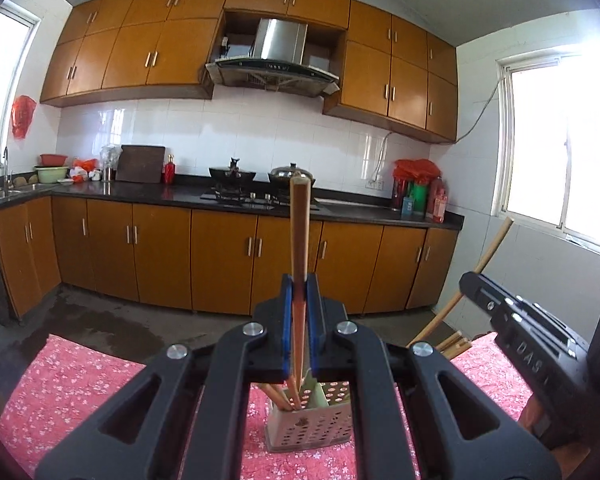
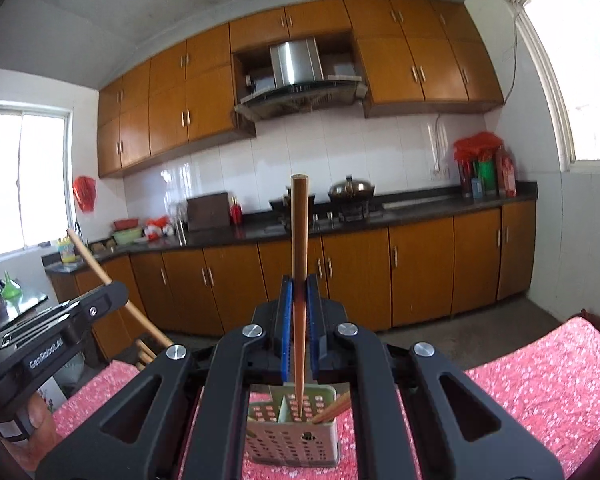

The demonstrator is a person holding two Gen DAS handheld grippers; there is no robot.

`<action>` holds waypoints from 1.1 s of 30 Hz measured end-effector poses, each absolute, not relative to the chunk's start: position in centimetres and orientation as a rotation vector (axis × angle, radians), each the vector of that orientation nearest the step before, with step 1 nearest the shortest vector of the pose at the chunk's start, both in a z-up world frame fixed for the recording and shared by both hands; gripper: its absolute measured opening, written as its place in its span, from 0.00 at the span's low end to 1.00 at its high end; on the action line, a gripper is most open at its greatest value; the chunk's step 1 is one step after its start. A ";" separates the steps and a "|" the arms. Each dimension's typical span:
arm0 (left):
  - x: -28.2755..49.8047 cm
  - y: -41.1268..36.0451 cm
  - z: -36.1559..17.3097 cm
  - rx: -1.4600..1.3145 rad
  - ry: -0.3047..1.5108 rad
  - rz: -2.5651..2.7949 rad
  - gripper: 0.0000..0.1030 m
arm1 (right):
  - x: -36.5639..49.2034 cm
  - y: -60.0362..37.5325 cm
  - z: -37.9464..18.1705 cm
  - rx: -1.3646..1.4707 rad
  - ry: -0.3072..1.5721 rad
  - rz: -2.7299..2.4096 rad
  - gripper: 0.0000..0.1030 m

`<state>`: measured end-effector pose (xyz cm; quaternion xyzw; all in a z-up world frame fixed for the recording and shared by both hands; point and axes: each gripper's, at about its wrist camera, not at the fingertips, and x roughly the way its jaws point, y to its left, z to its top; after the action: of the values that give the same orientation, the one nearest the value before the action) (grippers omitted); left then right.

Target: Organize utensils

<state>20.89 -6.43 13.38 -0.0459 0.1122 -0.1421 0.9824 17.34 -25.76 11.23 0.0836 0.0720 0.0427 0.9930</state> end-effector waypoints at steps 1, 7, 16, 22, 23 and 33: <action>21.4 -6.7 13.0 -0.090 0.234 -0.286 0.08 | 17.6 -25.7 11.0 0.169 0.158 0.087 0.08; 22.7 -6.1 12.1 -0.108 0.281 -0.269 0.24 | 17.7 -25.8 10.8 0.179 0.196 0.098 0.27; 19.8 -2.7 13.5 -0.128 0.240 -0.224 0.58 | 13.8 -27.3 13.1 0.165 0.106 0.039 0.69; 14.4 -0.8 13.2 -0.064 0.192 -0.166 0.96 | 9.8 -27.1 12.8 0.076 0.092 -0.055 0.98; 13.5 -0.8 13.0 -0.051 0.187 -0.155 0.96 | 9.3 -26.9 12.5 0.065 0.121 -0.068 0.98; 5.5 -0.8 7.3 0.060 0.199 -0.036 0.96 | 4.3 -24.7 6.4 0.022 0.215 -0.097 0.98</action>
<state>5.47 -0.78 7.33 0.0298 0.0995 -0.0181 0.9944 4.26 -24.70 6.40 0.0111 0.1070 -0.0484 0.9930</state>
